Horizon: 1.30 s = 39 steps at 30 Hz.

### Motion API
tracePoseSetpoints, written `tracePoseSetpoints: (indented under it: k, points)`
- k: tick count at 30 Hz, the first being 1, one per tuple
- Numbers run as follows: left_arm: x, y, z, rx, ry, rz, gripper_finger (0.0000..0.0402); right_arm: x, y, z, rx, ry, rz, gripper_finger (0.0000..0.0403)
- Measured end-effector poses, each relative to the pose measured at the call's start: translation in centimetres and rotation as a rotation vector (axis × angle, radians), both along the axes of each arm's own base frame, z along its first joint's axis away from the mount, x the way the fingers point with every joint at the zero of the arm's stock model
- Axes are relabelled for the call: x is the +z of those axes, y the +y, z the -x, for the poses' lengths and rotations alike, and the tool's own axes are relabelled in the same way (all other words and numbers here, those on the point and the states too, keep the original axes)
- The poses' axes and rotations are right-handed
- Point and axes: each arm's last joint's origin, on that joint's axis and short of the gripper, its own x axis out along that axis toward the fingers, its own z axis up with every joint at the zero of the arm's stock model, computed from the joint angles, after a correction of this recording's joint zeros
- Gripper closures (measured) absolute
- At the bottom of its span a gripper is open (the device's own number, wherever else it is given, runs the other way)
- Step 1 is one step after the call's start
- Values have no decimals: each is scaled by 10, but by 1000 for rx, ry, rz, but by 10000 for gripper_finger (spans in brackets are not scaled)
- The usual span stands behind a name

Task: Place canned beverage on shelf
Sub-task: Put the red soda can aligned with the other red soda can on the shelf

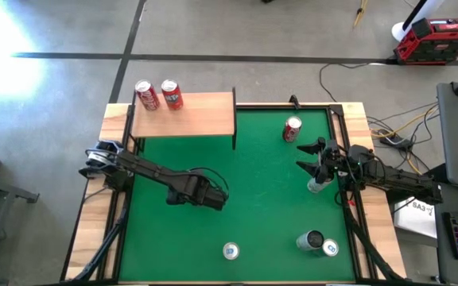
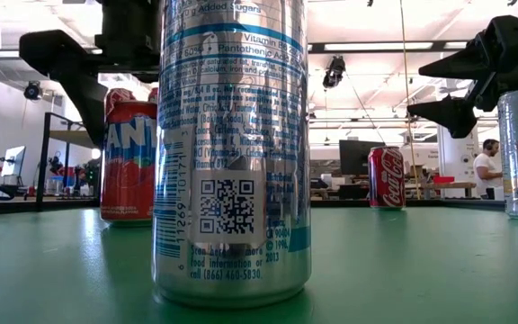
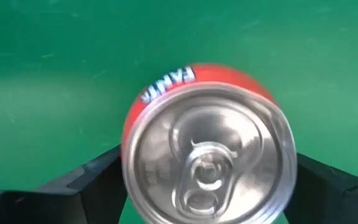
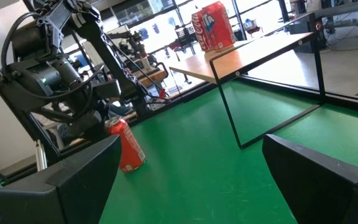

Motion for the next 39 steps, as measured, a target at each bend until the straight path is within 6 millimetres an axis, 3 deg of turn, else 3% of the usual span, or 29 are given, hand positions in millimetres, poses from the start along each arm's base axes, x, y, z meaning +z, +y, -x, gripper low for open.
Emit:
tracePoseSetpoints:
  k: [7,12,21,28,32,39]
  points:
    - [9,0,0,22,7,-5,11,0,0,0,0,0,0,21]
    - [19,-7,-3,22,-39,-35,12,0,0,0,0,1,0,21]
    - [25,-54,17,52,-144,-217,2,0,0,0,0,0,0,21]
    - [0,-82,21,27,-173,-397,2,0,0,0,0,0,0,21]
    - [-21,-87,15,2,-143,-474,2,0,0,0,0,1,0,21]
    - [-37,-91,7,-25,-44,-612,2,0,0,0,0,1,0,21]
